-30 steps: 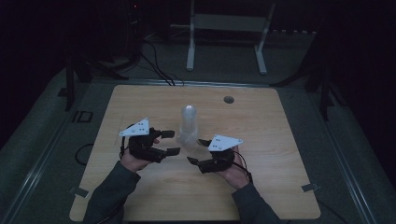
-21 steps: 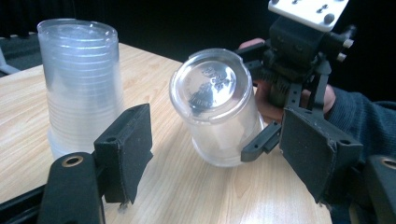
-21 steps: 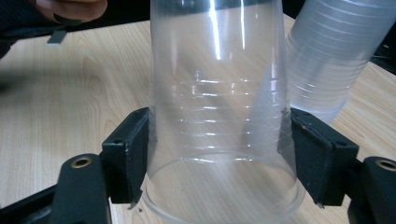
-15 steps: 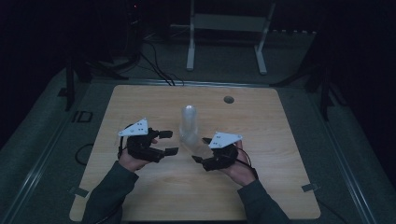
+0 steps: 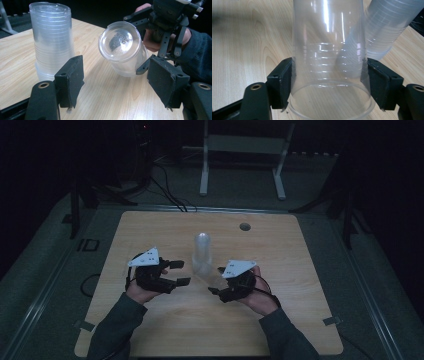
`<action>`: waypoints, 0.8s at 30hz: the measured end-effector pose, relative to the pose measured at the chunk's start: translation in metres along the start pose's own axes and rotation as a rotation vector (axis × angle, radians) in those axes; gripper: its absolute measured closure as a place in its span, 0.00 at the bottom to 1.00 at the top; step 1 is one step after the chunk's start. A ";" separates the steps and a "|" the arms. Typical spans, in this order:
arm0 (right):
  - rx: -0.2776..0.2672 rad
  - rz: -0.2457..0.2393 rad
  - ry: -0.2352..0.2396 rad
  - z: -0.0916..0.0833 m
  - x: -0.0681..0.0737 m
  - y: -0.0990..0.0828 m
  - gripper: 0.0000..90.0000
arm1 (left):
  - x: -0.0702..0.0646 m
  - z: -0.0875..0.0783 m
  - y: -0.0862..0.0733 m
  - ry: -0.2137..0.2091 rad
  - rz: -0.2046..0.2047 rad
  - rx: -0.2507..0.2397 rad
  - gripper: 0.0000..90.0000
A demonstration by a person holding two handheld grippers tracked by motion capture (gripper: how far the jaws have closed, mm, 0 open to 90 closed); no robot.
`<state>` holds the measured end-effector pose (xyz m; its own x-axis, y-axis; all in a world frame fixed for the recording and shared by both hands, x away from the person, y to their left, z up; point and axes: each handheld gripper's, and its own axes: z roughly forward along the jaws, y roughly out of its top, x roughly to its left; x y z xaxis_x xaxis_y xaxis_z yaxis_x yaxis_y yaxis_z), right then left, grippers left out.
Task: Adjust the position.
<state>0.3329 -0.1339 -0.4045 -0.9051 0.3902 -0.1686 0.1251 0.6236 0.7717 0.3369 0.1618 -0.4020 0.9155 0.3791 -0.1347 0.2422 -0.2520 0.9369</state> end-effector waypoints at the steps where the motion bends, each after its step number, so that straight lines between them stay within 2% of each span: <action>1: 0.005 -0.003 0.000 0.000 0.000 0.000 0.31 | 0.000 0.000 0.000 0.002 0.002 0.003 0.33; 13: 0.042 -0.035 -0.008 -0.006 -0.005 0.004 0.31 | -0.001 0.000 0.000 0.009 0.009 0.019 0.37; 24: 0.071 -0.059 0.002 -0.009 -0.010 0.009 0.31 | -0.003 0.003 0.001 0.048 0.030 0.062 0.37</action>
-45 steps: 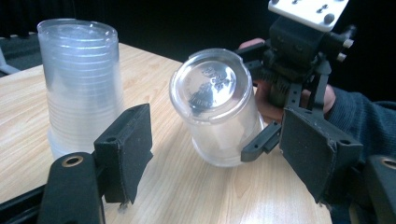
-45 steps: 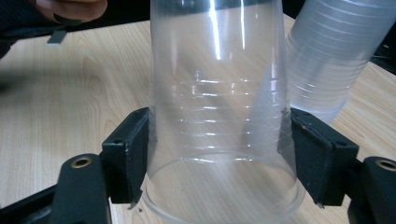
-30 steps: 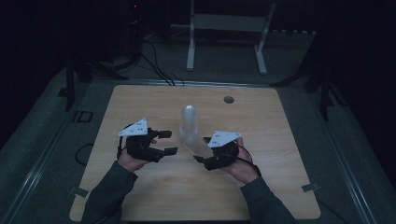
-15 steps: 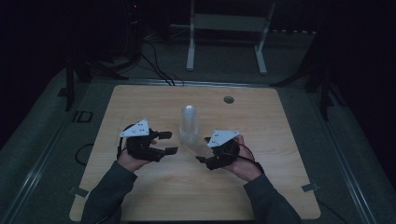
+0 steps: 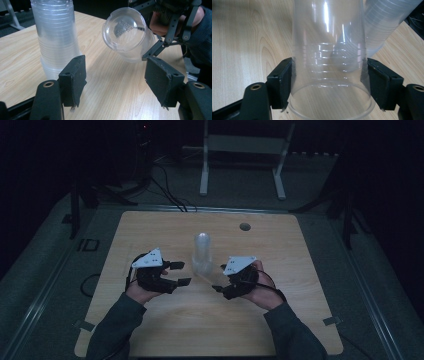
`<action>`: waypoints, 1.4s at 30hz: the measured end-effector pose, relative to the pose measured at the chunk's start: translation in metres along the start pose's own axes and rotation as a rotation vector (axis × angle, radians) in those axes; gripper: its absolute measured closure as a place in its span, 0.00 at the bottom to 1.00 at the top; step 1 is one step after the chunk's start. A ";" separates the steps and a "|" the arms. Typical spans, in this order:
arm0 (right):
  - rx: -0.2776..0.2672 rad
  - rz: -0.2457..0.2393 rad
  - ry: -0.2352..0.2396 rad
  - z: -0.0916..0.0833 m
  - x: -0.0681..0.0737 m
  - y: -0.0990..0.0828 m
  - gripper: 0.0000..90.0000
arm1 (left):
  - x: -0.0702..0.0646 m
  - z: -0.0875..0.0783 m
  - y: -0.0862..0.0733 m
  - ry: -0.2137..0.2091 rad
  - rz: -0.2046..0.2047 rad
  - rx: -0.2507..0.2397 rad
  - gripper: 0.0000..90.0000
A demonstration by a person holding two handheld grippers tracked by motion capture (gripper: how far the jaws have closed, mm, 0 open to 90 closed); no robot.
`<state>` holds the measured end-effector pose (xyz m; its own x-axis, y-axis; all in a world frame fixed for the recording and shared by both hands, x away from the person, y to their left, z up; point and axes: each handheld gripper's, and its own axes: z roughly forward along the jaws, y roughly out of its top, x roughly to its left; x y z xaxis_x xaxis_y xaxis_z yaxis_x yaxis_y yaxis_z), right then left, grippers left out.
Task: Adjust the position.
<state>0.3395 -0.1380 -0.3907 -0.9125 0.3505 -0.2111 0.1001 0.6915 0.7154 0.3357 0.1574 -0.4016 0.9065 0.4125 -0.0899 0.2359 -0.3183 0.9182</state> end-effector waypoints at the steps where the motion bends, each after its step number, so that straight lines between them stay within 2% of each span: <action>1: 0.003 -0.003 0.003 0.000 0.000 0.001 0.31 | 0.000 0.000 0.000 0.001 0.002 0.004 0.37; 9: 0.026 -0.032 0.018 0.002 -0.001 0.004 0.31 | -0.002 0.002 0.000 0.007 0.010 0.030 0.36; 23: 0.054 -0.052 0.027 0.000 -0.004 0.006 0.31 | -0.003 0.001 0.003 0.024 0.018 0.055 0.34; 33: 0.092 -0.091 0.044 0.002 -0.003 0.011 0.31 | -0.006 0.007 0.002 0.034 0.032 0.094 0.31; 42: 0.131 -0.125 0.058 0.004 -0.003 0.011 0.31 | -0.010 0.015 0.002 0.026 0.050 0.124 0.29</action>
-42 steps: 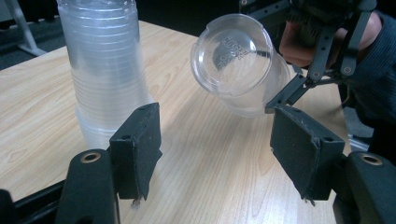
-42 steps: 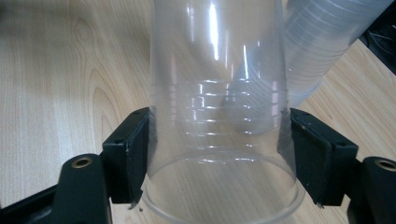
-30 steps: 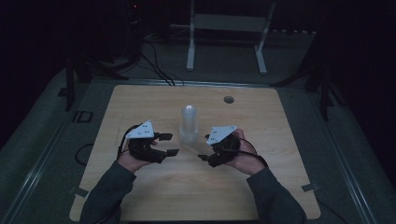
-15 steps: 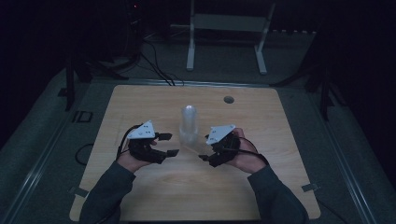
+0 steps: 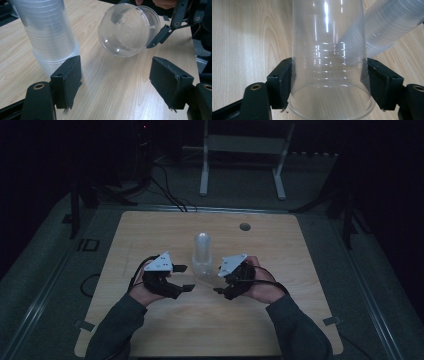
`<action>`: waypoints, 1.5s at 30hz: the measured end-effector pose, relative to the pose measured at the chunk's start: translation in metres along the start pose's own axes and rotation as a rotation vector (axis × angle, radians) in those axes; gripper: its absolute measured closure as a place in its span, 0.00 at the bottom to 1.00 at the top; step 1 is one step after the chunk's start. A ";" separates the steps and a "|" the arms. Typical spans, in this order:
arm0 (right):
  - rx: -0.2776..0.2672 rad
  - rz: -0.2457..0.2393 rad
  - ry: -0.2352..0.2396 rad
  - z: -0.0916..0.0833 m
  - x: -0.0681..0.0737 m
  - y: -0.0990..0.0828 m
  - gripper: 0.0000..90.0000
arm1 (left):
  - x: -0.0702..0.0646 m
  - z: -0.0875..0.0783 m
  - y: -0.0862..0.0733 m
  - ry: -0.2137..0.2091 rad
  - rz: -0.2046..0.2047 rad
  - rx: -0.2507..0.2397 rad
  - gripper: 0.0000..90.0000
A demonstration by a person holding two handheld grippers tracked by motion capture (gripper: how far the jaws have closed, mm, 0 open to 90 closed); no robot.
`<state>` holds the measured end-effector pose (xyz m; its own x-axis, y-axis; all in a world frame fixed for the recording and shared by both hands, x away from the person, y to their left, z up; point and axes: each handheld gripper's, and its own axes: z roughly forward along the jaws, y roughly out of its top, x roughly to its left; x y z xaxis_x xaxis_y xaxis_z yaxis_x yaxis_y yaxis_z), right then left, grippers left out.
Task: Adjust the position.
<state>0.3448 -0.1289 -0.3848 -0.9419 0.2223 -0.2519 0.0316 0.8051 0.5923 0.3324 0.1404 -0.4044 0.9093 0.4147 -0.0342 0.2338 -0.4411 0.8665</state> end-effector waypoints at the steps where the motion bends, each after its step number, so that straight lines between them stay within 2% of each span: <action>1: 0.001 -0.004 0.001 0.000 0.000 0.000 0.31 | -0.001 0.001 0.000 0.000 0.005 0.003 0.29; 10: 0.023 -0.024 0.013 0.001 0.000 0.002 0.31 | -0.003 0.001 0.003 0.003 0.028 0.027 0.28; 12: 0.036 -0.038 0.016 0.002 0.000 0.003 0.31 | -0.005 0.002 0.005 0.006 0.044 0.047 0.28; 23: 0.061 -0.072 0.017 0.000 -0.001 0.008 0.31 | -0.001 -0.006 0.007 0.023 0.048 0.074 0.28; 30: 0.070 -0.078 0.020 0.002 0.000 0.010 0.31 | -0.001 -0.010 0.012 0.017 0.059 0.079 0.27; 45: 0.097 -0.094 0.024 0.004 -0.001 0.015 0.31 | -0.002 -0.018 0.025 0.034 0.133 0.133 0.22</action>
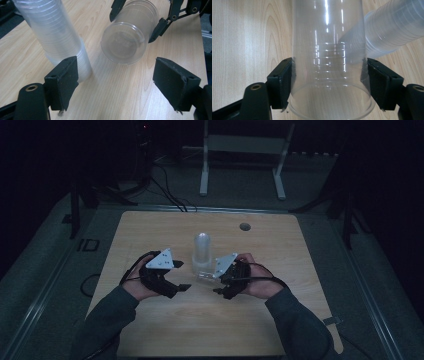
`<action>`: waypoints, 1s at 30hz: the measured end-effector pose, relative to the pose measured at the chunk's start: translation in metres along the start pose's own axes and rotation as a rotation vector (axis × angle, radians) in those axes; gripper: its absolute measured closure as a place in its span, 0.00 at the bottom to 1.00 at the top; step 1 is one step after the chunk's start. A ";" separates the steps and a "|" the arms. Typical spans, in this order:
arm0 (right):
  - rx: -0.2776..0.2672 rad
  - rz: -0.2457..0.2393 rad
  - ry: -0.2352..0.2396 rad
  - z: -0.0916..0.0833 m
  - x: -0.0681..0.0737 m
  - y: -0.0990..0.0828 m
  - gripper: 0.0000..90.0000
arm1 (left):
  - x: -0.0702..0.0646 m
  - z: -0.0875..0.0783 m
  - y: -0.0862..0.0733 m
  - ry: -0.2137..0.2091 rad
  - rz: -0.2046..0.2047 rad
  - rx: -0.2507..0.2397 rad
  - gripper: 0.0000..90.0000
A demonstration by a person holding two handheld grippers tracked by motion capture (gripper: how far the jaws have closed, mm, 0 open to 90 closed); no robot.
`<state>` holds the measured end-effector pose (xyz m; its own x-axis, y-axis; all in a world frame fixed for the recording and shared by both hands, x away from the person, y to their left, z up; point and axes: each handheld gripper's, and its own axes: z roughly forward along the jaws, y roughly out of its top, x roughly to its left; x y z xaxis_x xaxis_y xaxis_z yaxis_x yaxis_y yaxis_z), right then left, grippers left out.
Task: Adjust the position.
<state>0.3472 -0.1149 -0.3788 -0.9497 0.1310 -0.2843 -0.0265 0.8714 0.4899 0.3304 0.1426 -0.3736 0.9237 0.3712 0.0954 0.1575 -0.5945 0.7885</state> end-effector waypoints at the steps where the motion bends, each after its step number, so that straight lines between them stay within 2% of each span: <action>1: 0.000 -0.002 -0.001 0.000 0.000 0.000 0.31 | 0.000 -0.001 0.000 0.005 0.000 0.001 0.22; 7: 0.005 -0.008 0.002 0.002 0.000 0.001 0.31 | 0.002 -0.004 0.001 0.015 -0.003 -0.001 0.22; 13: 0.013 -0.018 0.002 0.003 0.001 0.003 0.31 | 0.002 -0.006 0.004 0.024 0.011 0.020 0.23; 18: 0.027 -0.027 0.007 0.005 0.002 0.004 0.31 | 0.001 -0.008 0.006 0.013 0.031 0.032 0.24; 25: 0.036 -0.039 0.009 0.007 0.002 0.006 0.31 | 0.000 -0.008 0.011 0.026 0.057 0.052 0.24; 30: 0.045 -0.048 0.010 0.009 0.004 0.008 0.31 | -0.002 -0.008 0.016 0.030 0.091 0.082 0.24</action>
<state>0.3463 -0.1037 -0.3833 -0.9509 0.0843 -0.2977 -0.0577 0.8970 0.4383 0.3286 0.1376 -0.3562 0.9248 0.3333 0.1836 0.1025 -0.6828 0.7233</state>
